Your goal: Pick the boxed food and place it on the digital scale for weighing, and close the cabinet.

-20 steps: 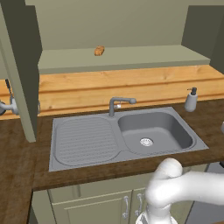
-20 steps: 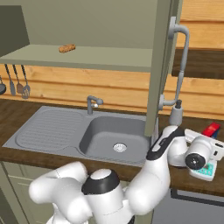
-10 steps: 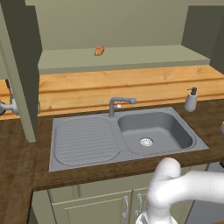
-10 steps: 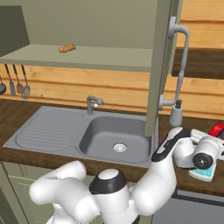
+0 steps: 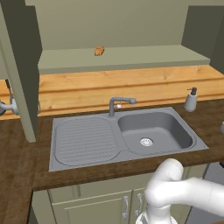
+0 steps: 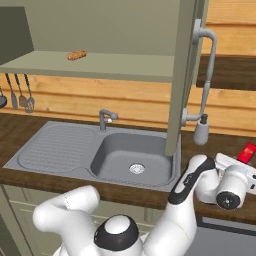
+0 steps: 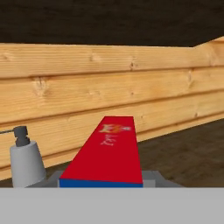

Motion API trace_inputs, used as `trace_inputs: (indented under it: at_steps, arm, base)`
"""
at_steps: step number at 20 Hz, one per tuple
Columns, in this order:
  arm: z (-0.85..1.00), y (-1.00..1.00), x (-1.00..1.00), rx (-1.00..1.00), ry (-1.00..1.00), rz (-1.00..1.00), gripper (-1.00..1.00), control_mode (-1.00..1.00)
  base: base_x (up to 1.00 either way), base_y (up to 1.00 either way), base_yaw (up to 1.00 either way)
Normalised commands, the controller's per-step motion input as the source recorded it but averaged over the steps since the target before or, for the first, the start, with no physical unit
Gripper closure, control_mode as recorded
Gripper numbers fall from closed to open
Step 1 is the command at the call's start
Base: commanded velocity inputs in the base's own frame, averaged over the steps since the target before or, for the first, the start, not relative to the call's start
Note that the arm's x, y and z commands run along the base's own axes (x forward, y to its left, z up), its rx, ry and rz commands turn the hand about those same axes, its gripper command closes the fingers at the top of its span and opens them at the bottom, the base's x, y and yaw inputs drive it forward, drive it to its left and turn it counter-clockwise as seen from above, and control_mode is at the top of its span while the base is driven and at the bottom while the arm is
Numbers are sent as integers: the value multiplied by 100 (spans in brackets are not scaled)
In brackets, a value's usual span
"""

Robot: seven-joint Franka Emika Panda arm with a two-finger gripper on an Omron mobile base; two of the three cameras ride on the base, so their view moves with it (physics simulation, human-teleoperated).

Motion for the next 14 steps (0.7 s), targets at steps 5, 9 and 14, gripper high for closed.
trace_inputs:
  at_steps: [5, 9, 14]
  arm:
    - [0, 2, 2, 0, 1, 0, 100, -100]
    - [0, 2, 19, 0, 2, 0, 100, -100]
    - [0, 0, 24, 0, 0, 0, 100, -100]
  base:
    - [0, 0, 0]
    - [0, 0, 0]
    - [0, 0, 0]
